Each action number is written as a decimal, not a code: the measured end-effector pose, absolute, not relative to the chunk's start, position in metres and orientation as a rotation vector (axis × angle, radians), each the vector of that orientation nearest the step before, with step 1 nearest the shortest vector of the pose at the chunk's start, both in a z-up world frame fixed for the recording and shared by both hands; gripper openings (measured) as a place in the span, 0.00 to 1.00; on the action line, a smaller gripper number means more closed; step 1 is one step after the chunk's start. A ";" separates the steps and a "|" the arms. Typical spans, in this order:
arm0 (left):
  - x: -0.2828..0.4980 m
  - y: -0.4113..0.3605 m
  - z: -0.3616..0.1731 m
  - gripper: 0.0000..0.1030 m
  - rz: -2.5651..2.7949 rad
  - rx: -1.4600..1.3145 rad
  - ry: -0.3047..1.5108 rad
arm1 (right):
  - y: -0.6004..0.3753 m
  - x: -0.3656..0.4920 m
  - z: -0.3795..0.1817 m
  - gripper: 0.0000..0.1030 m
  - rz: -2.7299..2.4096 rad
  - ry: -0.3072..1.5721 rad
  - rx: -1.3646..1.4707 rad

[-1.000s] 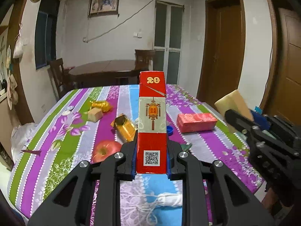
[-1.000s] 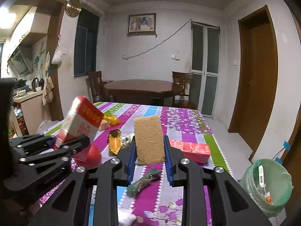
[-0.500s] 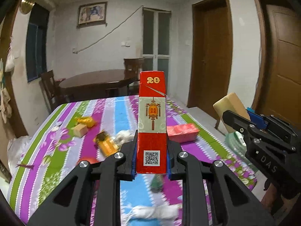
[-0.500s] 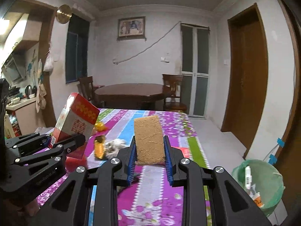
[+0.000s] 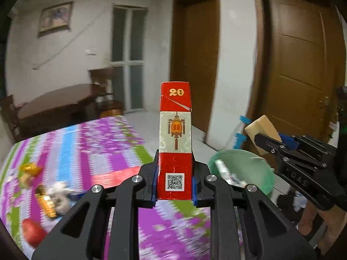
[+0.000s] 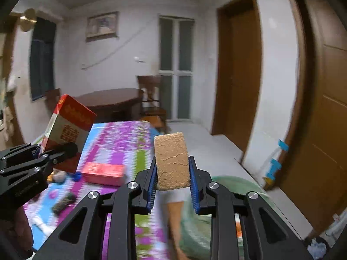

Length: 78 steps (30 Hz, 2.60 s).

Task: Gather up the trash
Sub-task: 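Carry cigarette box and sponge over the green bin with both tools, then open both tools to drop box and sponge into the bin, then move both tools back over the table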

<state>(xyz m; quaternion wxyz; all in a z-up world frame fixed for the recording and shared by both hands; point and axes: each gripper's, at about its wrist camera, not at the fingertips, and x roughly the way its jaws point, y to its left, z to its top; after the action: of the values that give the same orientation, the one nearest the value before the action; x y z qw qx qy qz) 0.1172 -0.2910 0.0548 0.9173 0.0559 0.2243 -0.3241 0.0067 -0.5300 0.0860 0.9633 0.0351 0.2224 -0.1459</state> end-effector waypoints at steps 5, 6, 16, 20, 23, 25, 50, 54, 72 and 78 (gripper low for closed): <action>0.130 -0.359 0.039 0.20 -0.788 0.156 0.549 | -0.609 0.009 0.062 0.27 -0.357 0.551 0.137; 0.132 -0.375 0.034 0.20 -0.812 0.168 0.571 | -0.624 0.009 0.055 0.27 -0.364 0.575 0.154; 0.164 -0.487 -0.037 0.20 -0.933 0.275 0.838 | -0.740 0.038 -0.029 0.27 -0.353 0.834 0.316; 0.175 -0.507 -0.058 0.20 -0.920 0.300 0.902 | -0.749 0.048 -0.047 0.27 -0.349 0.854 0.335; 0.181 -0.512 -0.064 0.20 -0.916 0.302 0.914 | -0.746 0.051 -0.053 0.27 -0.345 0.853 0.342; 0.183 -0.514 -0.065 0.20 -0.919 0.293 0.920 | -0.747 0.053 -0.058 0.27 -0.343 0.853 0.347; 0.169 -0.487 -0.044 0.64 -0.887 0.264 0.899 | -0.702 0.029 -0.039 0.59 -0.334 0.745 0.322; 0.164 -0.464 -0.033 0.64 -0.878 0.254 0.878 | -0.682 0.020 -0.024 0.72 -0.344 0.706 0.273; 0.198 -0.193 0.005 0.74 -0.586 0.190 0.836 | -0.491 0.021 -0.004 0.82 0.058 0.615 0.209; 0.256 -0.080 0.023 0.74 -0.421 0.051 0.892 | -0.420 0.068 -0.020 0.74 0.259 0.727 0.239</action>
<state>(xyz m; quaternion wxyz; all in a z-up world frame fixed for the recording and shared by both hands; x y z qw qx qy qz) 0.2563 -0.0799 0.0226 0.8807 0.0244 0.4279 -0.2019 0.0677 -0.4195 -0.0204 0.9195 0.1161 0.3537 0.1260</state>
